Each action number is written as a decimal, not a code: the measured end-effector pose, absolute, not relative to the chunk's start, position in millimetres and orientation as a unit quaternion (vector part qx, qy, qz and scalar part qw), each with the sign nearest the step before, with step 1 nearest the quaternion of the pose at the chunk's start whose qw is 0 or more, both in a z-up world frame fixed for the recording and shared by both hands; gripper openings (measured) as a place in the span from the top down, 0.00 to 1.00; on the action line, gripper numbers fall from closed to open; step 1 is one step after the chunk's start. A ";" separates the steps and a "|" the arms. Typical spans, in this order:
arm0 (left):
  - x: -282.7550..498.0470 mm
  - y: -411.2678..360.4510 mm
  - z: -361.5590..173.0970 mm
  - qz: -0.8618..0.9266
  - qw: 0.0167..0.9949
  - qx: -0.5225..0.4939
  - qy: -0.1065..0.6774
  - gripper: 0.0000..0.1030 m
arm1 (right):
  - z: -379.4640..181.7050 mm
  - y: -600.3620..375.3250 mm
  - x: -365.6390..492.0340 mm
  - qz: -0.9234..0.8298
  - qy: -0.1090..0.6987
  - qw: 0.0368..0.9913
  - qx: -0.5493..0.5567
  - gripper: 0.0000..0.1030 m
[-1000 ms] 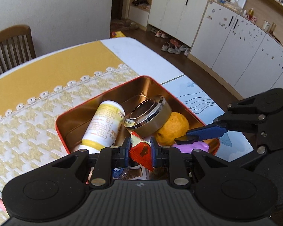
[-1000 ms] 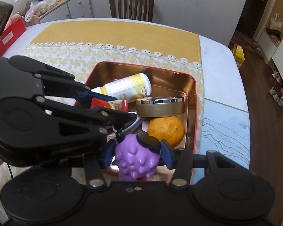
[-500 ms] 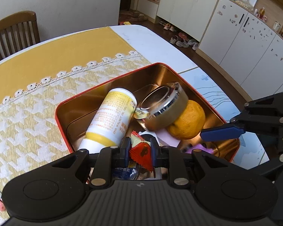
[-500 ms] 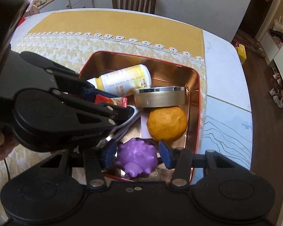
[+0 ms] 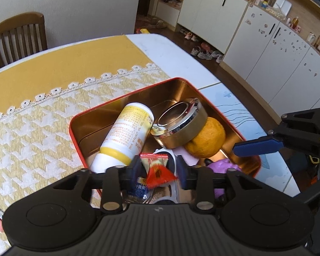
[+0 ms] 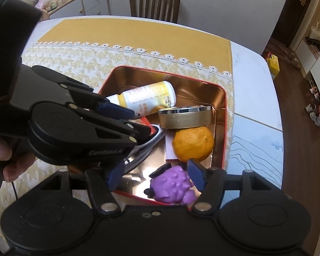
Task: Organize rigid objects
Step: 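Carry the candy and purple toy into the red tin and open both grippers, then move the left gripper to the purple eraser while the right gripper grasps the pink lighter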
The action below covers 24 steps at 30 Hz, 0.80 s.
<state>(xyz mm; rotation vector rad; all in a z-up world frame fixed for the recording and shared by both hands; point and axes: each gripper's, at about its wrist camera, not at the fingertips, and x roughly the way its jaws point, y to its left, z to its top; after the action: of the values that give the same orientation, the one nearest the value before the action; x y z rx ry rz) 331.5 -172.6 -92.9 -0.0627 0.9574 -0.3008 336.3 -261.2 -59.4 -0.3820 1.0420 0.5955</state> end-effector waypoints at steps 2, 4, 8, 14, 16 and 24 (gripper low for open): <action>324.4 -170.8 -85.8 -0.150 0.882 -0.030 0.446 0.44 | -56.7 -262.2 333.5 0.280 0.485 0.809 -0.178 0.34; 318.5 -168.5 -78.8 -0.157 0.884 -0.032 0.439 0.44 | -53.6 -264.1 330.4 0.280 0.483 0.811 -0.175 0.31; 303.9 -161.2 -64.3 -0.163 0.890 -0.032 0.424 0.44 | -45.4 -267.7 325.1 0.280 0.478 0.816 -0.164 0.27; 281.3 -142.7 -46.1 -0.161 0.900 -0.037 0.405 0.43 | -31.8 -266.9 314.0 0.281 0.468 0.824 -0.153 0.19; 273.8 -134.6 -40.4 -0.157 0.903 -0.039 0.398 0.43 | -27.1 -263.9 308.5 0.282 0.463 0.826 -0.153 0.17; 241.6 -96.8 -19.8 -0.134 0.919 -0.041 0.369 0.27 | -7.3 -242.6 290.0 0.297 0.443 0.835 -0.137 0.02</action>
<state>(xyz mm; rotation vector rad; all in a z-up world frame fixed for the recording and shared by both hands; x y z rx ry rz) 241.6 -96.8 -19.8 -0.0833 0.7578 -0.2760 290.0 -242.6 -7.3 -0.2900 0.9386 0.6290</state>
